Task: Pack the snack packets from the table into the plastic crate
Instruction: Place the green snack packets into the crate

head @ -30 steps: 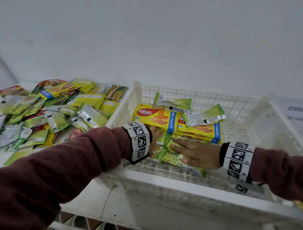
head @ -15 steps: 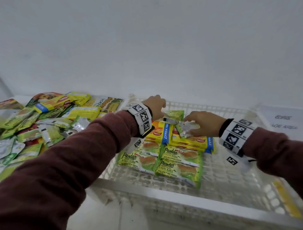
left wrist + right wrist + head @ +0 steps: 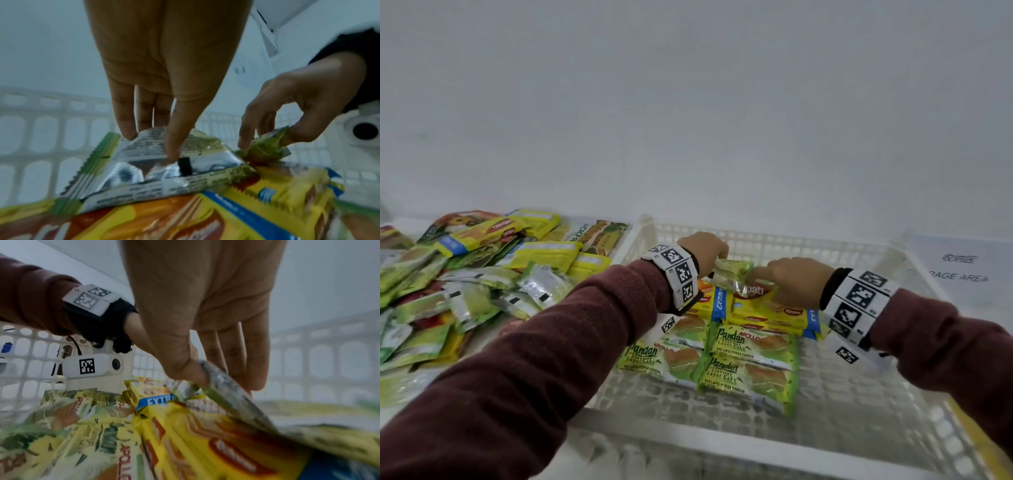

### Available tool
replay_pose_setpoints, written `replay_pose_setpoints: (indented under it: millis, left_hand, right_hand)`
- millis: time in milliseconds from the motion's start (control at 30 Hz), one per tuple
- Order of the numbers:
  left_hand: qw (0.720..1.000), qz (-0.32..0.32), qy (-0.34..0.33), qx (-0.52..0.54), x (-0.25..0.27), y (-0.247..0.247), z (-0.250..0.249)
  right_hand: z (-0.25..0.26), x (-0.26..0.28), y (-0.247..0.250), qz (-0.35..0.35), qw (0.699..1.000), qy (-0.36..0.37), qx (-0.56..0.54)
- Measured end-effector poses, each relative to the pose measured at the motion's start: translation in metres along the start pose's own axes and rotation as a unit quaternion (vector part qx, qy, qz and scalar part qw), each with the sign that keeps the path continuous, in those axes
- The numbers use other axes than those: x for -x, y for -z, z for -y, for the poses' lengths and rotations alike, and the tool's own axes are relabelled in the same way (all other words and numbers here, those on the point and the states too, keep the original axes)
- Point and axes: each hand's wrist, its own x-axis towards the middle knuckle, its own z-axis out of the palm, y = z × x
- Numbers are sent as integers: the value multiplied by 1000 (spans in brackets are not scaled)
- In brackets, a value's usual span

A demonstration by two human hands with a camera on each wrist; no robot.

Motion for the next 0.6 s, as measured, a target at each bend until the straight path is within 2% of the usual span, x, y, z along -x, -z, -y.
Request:
replay_pose_setpoints:
  millis: [133,267,367,467,600]
  left_hand:
    - [999,-25,16,16,7,13,6]
    - [993,-22,42,108,22,35,10]
    - [983,-25,78,167,31,47,14]
    - [980,-11,89,179,41,56,16]
    - [978,31,99,183,54,63,17]
  right_hand:
    - [-11,13,17,-67,996,-29,-57]
    - [-24,30,38,-97,975,-59,-189]
    - [-31,36,45,-129,958,-62,-248]
    - [-34,39,46,-148,939,-75,-300]
    - [-33,45,47,-180,915,-56,-357]
